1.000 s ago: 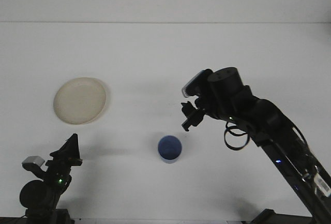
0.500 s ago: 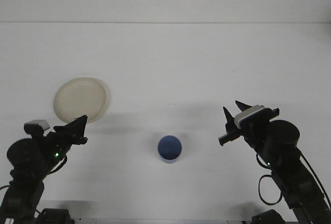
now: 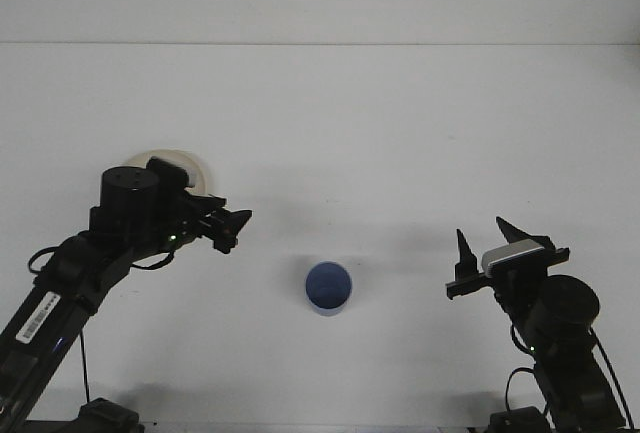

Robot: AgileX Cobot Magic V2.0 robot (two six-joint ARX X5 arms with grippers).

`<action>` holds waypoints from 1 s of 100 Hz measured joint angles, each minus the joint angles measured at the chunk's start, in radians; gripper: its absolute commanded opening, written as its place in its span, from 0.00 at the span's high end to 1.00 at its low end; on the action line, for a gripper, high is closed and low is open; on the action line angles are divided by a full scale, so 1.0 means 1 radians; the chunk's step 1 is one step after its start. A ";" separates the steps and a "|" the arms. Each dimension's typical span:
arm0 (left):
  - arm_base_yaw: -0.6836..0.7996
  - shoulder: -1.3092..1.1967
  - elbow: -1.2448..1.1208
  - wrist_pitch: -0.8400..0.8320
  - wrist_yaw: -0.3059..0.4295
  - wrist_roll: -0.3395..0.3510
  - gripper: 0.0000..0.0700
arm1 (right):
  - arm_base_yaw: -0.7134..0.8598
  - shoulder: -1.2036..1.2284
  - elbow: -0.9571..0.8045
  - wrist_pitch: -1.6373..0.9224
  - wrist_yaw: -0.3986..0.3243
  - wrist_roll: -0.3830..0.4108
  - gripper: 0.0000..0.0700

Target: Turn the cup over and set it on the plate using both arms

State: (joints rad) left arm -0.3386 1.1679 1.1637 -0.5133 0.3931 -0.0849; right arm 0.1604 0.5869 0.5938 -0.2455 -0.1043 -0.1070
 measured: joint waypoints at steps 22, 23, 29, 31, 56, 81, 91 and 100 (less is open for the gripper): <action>-0.136 0.159 0.138 -0.154 0.002 0.056 0.31 | 0.000 0.000 0.000 0.000 0.000 0.000 0.35; -0.141 0.166 0.144 -0.162 0.002 0.059 0.31 | 0.000 0.000 0.000 0.000 0.000 0.000 0.35; -0.171 0.211 0.174 -0.202 0.002 0.075 0.31 | 0.000 0.000 0.000 0.000 0.000 0.000 0.35; -0.180 0.225 0.182 -0.215 0.002 0.079 0.31 | 0.000 0.000 0.000 0.000 0.000 0.000 0.35; -0.285 0.365 0.208 -0.270 0.002 0.122 0.31 | 0.000 0.000 0.000 0.000 -0.001 0.000 0.35; -0.347 0.452 0.209 -0.243 -0.014 0.128 0.31 | 0.000 0.000 0.000 0.000 -0.001 0.000 0.35; -0.363 0.476 0.209 -0.225 -0.024 0.128 0.31 | 0.000 0.000 0.000 0.000 -0.001 0.000 0.35; -0.373 0.499 0.209 -0.213 -0.026 0.128 0.31 | 0.000 0.000 0.000 0.000 -0.001 0.000 0.35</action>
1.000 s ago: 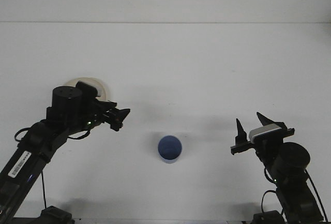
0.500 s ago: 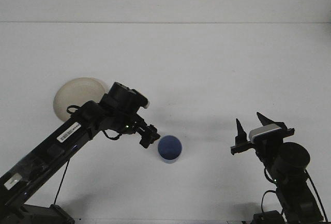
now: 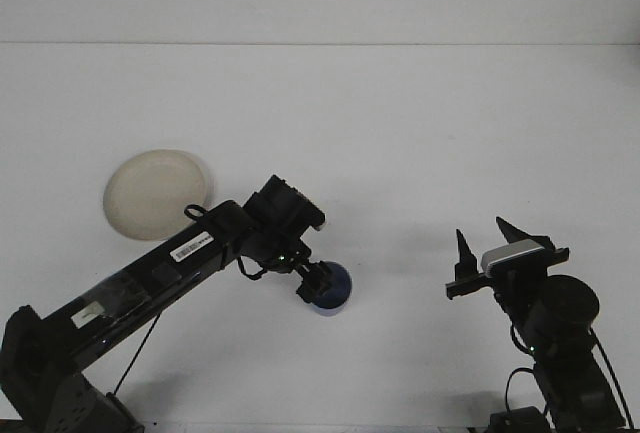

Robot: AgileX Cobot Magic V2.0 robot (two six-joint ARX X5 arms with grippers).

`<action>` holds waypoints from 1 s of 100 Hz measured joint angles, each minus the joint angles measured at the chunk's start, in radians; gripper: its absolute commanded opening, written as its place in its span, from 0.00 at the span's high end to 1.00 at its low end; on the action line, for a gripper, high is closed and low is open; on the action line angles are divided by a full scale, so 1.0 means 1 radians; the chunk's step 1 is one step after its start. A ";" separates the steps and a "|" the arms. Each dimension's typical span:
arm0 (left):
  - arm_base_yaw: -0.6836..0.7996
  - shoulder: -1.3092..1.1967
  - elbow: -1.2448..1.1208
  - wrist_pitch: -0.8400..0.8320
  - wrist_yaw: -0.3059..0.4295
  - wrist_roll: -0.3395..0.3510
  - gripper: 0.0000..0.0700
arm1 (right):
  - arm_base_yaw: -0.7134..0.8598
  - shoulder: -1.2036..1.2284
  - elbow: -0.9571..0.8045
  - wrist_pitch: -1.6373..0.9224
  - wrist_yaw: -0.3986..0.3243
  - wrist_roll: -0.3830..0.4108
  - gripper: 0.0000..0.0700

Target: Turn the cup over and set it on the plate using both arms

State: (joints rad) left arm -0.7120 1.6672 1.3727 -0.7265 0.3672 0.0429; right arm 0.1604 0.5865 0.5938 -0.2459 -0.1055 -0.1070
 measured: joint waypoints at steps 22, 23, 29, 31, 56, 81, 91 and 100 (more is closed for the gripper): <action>-0.023 0.058 0.000 0.027 -0.027 0.000 0.39 | 0.000 0.000 0.000 0.000 0.000 0.000 0.35; -0.024 0.060 0.000 0.029 -0.028 0.000 0.42 | 0.000 0.000 0.000 0.000 0.000 0.000 0.35; -0.027 0.068 0.000 0.033 -0.029 0.001 0.65 | 0.000 0.000 0.000 0.000 0.000 0.000 0.35; -0.029 0.069 0.000 0.033 -0.031 0.001 0.73 | 0.000 0.000 0.000 0.000 0.000 0.000 0.35; -0.039 0.069 0.000 0.051 -0.041 0.003 0.98 | 0.000 0.000 0.000 0.000 0.000 0.000 0.35; -0.027 0.055 0.001 0.050 -0.055 0.003 0.98 | 0.000 0.000 0.000 0.000 0.000 0.000 0.35; 0.005 0.012 0.001 0.044 -0.058 0.003 0.98 | 0.000 0.000 0.000 0.000 0.000 0.000 0.35; 0.052 -0.061 0.001 0.044 -0.058 0.000 0.98 | 0.000 0.000 0.000 0.000 0.000 0.000 0.35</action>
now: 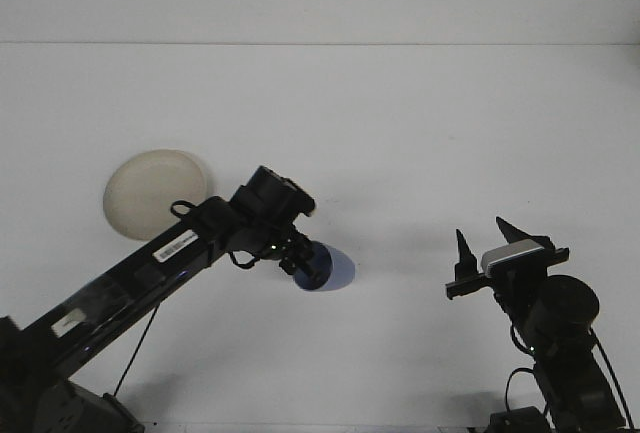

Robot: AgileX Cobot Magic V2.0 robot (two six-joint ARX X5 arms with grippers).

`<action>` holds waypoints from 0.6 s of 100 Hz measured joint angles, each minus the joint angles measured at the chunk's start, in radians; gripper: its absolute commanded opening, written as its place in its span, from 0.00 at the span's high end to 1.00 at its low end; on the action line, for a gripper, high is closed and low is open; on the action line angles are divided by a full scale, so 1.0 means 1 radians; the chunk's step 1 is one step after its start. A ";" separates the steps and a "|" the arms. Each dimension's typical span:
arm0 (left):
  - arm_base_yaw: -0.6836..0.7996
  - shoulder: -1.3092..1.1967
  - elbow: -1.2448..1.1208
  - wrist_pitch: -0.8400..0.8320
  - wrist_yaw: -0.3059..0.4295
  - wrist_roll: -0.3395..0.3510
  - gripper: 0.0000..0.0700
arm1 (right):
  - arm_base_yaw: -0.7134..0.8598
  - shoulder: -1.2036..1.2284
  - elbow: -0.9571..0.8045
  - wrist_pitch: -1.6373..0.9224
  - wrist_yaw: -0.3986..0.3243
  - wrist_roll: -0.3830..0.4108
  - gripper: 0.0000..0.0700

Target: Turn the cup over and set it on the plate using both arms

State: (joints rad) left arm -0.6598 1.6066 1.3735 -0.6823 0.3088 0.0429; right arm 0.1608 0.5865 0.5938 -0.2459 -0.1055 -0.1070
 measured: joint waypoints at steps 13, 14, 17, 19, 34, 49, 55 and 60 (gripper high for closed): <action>0.092 -0.111 0.016 -0.017 -0.050 -0.001 0.98 | 0.000 0.000 0.000 0.000 0.000 0.000 0.35; 0.100 -0.119 0.019 -0.019 -0.055 -0.001 0.98 | 0.000 0.000 0.000 0.000 0.000 0.000 0.35; 0.129 -0.141 0.030 -0.027 -0.076 -0.001 0.98 | 0.000 0.000 0.000 0.000 0.000 0.000 0.35; 0.150 -0.154 0.039 -0.033 -0.089 -0.001 0.98 | 0.000 0.000 0.000 0.000 0.000 0.000 0.35; 0.321 -0.225 0.140 -0.097 -0.148 -0.001 0.98 | 0.000 0.000 0.000 0.000 0.000 0.000 0.35; 0.494 -0.240 0.225 -0.165 -0.162 0.001 0.98 | 0.000 0.000 0.000 0.000 0.000 0.000 0.35; 0.548 -0.240 0.226 -0.179 -0.183 0.004 0.98 | 0.000 0.000 0.000 0.000 0.000 0.000 0.35; 0.593 -0.233 0.225 -0.202 -0.202 0.009 0.98 | 0.000 0.000 0.000 0.000 0.000 0.000 0.35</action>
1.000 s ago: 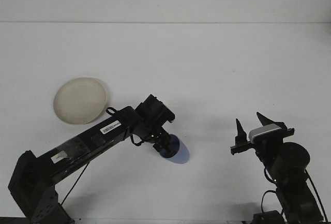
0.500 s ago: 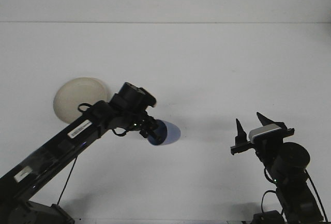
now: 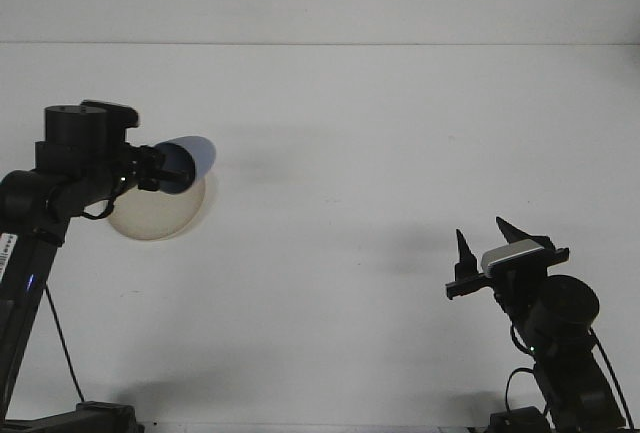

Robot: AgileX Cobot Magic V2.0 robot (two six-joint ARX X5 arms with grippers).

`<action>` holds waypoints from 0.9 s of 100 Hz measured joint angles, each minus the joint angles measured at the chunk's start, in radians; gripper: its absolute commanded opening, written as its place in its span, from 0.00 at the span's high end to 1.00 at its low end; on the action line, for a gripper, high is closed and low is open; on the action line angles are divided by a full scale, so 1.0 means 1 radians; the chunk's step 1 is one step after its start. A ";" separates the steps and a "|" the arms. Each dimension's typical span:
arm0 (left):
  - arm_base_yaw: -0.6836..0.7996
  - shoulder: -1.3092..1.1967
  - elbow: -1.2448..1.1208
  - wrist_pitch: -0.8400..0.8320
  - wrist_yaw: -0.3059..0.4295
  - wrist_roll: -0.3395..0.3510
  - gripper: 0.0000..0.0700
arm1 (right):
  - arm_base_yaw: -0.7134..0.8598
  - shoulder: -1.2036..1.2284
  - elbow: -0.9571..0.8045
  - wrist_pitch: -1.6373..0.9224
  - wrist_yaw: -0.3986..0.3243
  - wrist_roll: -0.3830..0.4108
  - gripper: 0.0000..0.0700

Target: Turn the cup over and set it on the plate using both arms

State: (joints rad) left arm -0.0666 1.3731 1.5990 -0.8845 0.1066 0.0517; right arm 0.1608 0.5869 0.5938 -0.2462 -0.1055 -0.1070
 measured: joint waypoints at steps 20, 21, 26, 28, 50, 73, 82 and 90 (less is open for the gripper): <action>0.146 0.092 0.000 -0.093 -0.004 0.021 0.98 | 0.000 0.000 0.000 0.000 0.000 0.000 0.35; 0.153 0.103 0.000 -0.095 -0.004 0.022 0.98 | 0.000 0.000 0.000 0.000 0.000 0.000 0.35; 0.173 0.134 -0.001 -0.096 -0.004 0.026 0.98 | 0.000 0.000 0.000 0.000 0.000 0.000 0.35; 0.182 0.152 -0.001 -0.093 -0.004 0.028 0.98 | 0.000 0.000 0.000 0.000 0.000 0.000 0.35; 0.230 0.283 -0.001 -0.056 -0.004 0.036 0.98 | 0.000 0.000 0.000 -0.001 0.000 0.000 0.35; 0.256 0.391 -0.001 -0.047 -0.004 0.043 0.98 | 0.000 0.000 0.000 -0.001 0.000 0.000 0.35; 0.261 0.407 -0.001 -0.041 -0.004 0.044 0.78 | 0.000 0.000 0.000 -0.001 0.000 0.000 0.35; 0.261 0.408 -0.001 -0.021 -0.004 0.044 0.43 | 0.000 0.000 0.000 -0.001 0.000 0.000 0.35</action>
State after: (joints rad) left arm 0.1940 1.7809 1.5978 -0.9051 0.1028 0.0956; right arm 0.1608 0.5869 0.5938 -0.2474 -0.1055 -0.1070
